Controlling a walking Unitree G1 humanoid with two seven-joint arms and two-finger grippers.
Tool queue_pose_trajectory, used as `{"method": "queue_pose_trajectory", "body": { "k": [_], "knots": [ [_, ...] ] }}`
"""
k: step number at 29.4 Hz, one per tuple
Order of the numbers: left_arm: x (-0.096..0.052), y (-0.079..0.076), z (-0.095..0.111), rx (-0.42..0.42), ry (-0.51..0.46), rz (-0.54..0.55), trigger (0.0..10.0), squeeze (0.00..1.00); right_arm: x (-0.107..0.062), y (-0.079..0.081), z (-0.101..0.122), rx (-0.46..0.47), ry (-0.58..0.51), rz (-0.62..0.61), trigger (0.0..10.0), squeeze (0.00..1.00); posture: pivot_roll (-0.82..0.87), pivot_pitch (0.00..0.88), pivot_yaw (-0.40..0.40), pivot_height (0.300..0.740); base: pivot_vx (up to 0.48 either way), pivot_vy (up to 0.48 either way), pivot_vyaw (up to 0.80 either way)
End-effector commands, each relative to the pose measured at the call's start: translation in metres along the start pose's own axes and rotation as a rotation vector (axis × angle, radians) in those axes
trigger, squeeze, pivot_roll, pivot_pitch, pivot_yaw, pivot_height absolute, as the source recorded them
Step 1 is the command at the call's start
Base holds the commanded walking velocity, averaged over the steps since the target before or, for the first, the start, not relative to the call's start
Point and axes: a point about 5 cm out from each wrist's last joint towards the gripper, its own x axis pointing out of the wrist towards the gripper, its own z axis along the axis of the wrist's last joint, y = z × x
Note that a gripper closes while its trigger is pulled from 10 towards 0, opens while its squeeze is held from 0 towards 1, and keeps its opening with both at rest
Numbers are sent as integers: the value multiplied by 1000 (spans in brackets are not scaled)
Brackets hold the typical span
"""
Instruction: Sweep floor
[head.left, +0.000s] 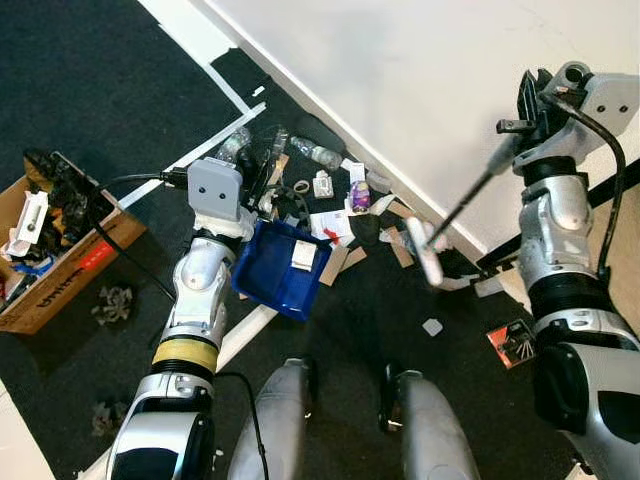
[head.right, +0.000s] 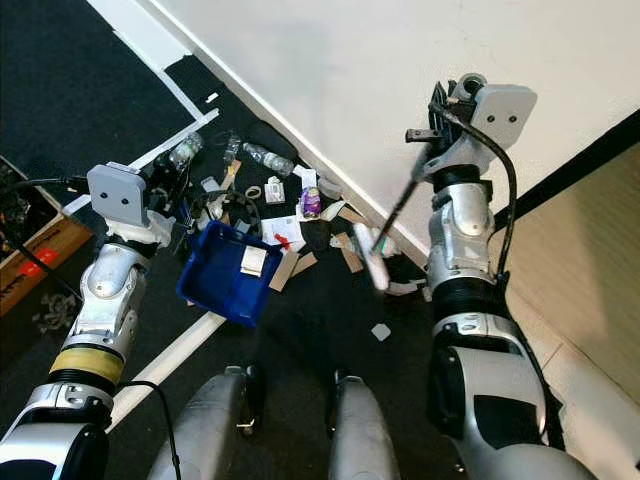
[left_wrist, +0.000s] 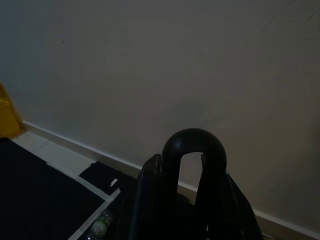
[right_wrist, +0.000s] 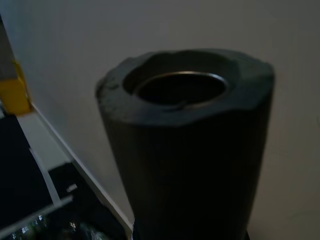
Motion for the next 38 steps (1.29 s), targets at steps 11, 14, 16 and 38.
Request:
{"method": "queue_pose_trajectory", "body": {
  "k": [11, 14, 16, 38],
  "knots": [
    [-11, -23, -22, -106, 94, -106, 10000, 0, -24, -10, -16, -193, 82, 44, 10000, 0, 110, 250, -32, 740, 0, 0, 0],
    [-13, -22, -23, -105, 99, -114, 10000, 0, -32, -19, -16, -282, 88, 52, 10000, 0, 111, 252, -27, 740, 0, 0, 0],
    [-14, -23, -24, -105, 103, -120, 10000, 0, -35, -23, -18, -293, 104, 48, 10000, 0, 111, 254, -23, 740, 0, 0, 0],
    [-20, -33, -28, -129, 130, -176, 10000, 0, -81, 12, -75, 79, 333, -167, 10000, 0, 114, 258, -17, 740, 0, 0, 0]
  ]
}}
